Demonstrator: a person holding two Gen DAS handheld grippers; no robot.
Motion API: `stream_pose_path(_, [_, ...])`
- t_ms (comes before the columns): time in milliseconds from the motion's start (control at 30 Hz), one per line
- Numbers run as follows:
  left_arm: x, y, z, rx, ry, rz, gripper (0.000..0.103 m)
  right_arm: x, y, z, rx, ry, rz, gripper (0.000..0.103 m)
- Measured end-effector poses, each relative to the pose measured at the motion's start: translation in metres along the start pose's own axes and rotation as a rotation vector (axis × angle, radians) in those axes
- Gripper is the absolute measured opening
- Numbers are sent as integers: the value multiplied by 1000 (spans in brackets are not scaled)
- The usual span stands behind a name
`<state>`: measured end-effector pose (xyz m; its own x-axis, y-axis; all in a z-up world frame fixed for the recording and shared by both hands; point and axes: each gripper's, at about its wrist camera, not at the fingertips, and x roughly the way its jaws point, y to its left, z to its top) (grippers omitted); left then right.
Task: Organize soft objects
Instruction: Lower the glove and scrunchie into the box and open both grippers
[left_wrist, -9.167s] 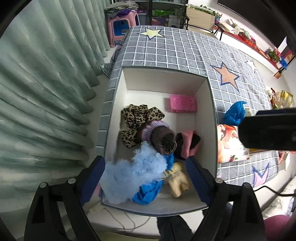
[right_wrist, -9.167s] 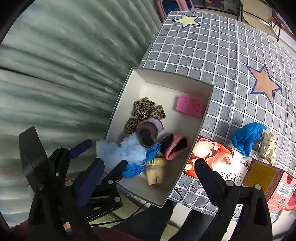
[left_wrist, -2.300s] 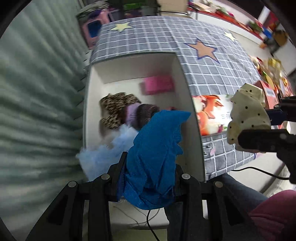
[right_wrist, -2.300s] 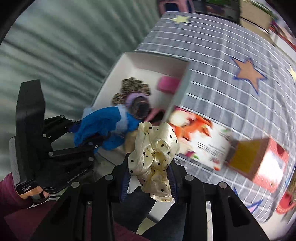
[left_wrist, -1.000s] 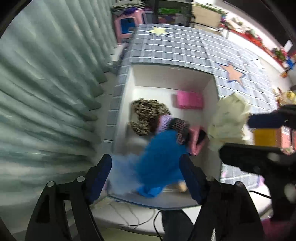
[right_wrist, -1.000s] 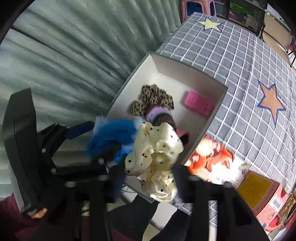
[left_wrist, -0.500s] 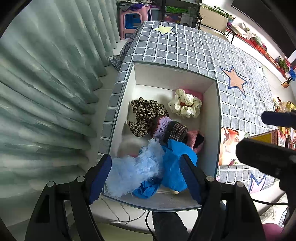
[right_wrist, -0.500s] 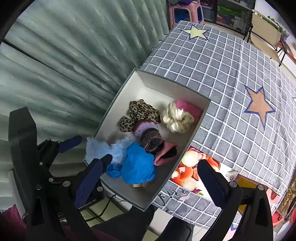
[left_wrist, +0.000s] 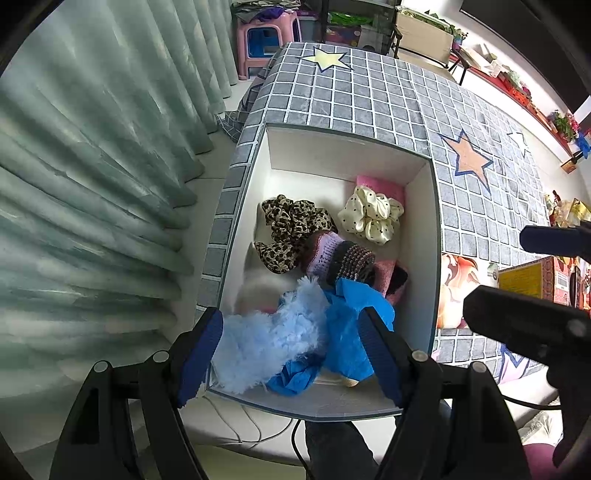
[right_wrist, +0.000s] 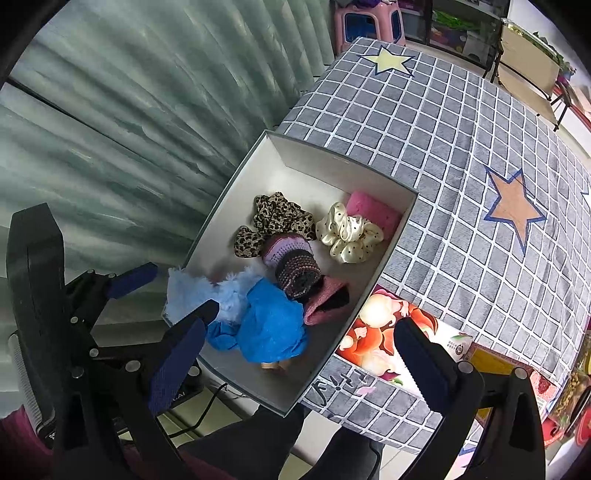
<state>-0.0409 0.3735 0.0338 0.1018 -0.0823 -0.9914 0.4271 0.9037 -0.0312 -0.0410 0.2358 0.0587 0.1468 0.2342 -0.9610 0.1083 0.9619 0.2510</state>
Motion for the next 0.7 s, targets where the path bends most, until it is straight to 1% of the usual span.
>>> stream_pose_path(233, [1,1,-1,-6,2,3,79,2,0,0,3,11,-2,103])
stream_pose_path(533, [11,3,-2,-14,31,-1,82,5,1,0,-2,24,3,103])
stream_pose_path(567, [11,3,-2,-19,30,-10,82,6,1,-1,-3,27,3,103])
stream_pose_path(633, [9,6,-3,-33,6,-69,82,6,1,-1,-3,32,0,103])
stream_pose_path(700, [6,9,-2,-42,-12,-106,82,8,-1,-2,0,36,-3,103])
